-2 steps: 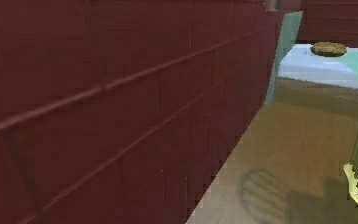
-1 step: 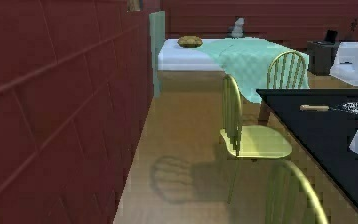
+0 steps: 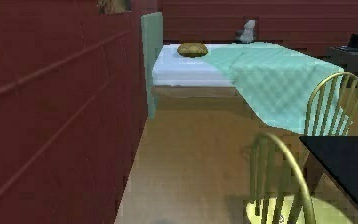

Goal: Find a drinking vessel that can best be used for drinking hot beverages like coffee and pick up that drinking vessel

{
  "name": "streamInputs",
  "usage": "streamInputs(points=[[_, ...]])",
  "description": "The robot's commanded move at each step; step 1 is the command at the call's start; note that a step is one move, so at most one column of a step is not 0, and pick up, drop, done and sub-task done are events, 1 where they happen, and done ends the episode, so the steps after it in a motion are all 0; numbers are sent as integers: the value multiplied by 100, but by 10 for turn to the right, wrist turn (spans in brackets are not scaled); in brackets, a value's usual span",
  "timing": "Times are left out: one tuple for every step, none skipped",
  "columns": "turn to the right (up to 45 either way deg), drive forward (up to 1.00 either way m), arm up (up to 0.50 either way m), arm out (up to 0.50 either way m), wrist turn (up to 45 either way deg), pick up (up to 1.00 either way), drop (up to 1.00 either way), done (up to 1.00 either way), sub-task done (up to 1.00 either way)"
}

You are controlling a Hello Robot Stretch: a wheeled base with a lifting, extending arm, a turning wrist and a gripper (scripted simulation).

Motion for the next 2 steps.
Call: streamInputs(points=[[420,0,0,0,0,0,0,0,0],[0,20,0,0,0,0,0,0,0]])
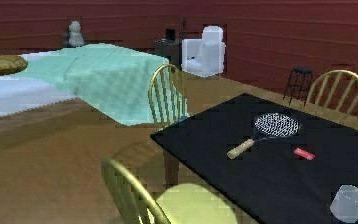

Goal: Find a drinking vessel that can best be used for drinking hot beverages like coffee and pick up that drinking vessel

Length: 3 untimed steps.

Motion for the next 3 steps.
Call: streamInputs(points=[[-360,0,0,0,0,0,0,0,0],[0,0,50,0,0,0,0,0,0],[0,0,36,0,0,0,0,0,0]])
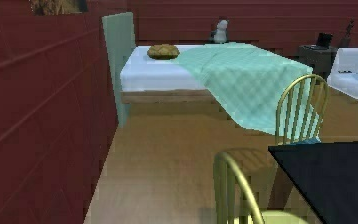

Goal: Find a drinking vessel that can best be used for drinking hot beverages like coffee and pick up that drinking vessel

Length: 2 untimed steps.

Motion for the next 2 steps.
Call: streamInputs(points=[[0,0,0,44,0,0,0,0,0],[0,0,0,0,450,0,0,0,0]])
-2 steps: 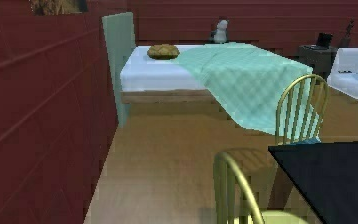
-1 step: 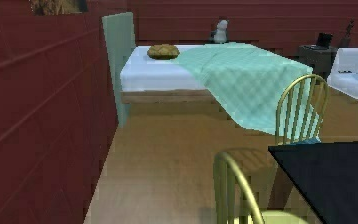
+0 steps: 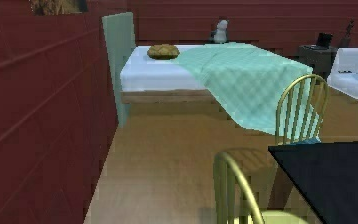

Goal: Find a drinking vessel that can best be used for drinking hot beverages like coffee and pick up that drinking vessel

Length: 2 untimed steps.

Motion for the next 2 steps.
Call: streamInputs(points=[[0,0,0,0,450,0,0,0,0],[0,0,0,0,450,0,0,0,0]])
